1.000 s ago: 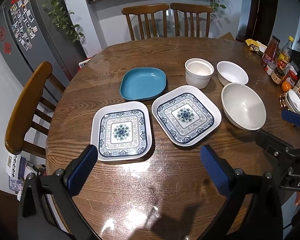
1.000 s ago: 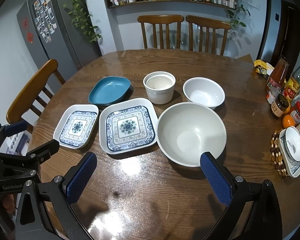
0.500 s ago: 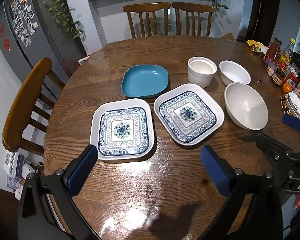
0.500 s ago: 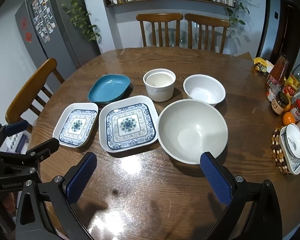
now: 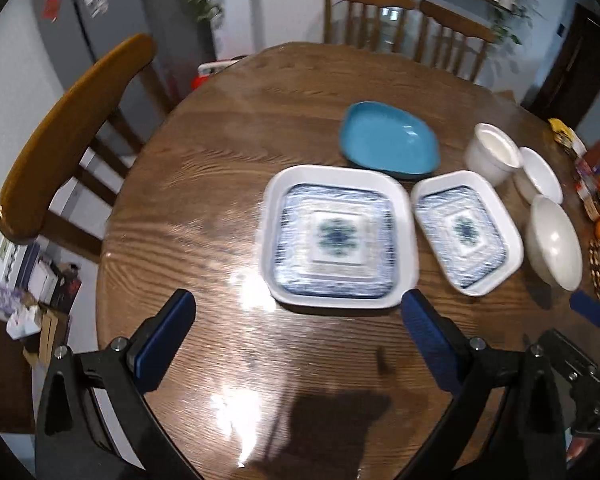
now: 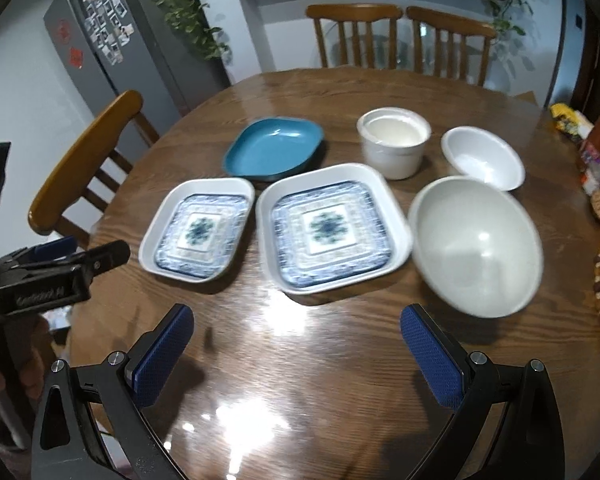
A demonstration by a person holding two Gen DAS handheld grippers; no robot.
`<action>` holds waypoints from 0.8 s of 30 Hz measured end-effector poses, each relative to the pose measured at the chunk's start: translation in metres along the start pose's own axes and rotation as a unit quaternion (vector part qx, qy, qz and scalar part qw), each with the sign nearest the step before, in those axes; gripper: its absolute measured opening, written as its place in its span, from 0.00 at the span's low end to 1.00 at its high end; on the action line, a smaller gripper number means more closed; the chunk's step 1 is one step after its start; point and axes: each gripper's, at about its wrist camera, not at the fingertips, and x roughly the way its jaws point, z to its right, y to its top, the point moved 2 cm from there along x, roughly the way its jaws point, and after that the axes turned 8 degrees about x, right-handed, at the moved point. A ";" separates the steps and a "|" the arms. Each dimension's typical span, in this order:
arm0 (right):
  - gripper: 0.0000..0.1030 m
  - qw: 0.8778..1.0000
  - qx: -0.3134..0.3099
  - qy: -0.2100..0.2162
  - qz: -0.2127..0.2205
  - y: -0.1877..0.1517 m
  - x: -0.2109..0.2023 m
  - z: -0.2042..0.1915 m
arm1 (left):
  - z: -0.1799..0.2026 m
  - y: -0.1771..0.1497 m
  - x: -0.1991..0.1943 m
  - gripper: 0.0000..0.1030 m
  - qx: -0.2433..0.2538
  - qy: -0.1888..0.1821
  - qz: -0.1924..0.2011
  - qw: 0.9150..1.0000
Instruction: Organize plates and bowls
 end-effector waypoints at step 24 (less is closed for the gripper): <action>0.45 0.994 0.095 -0.015 -0.060 0.016 0.133 -0.052 | -0.041 0.025 0.109 0.50 0.039 -0.050 -0.052 0.997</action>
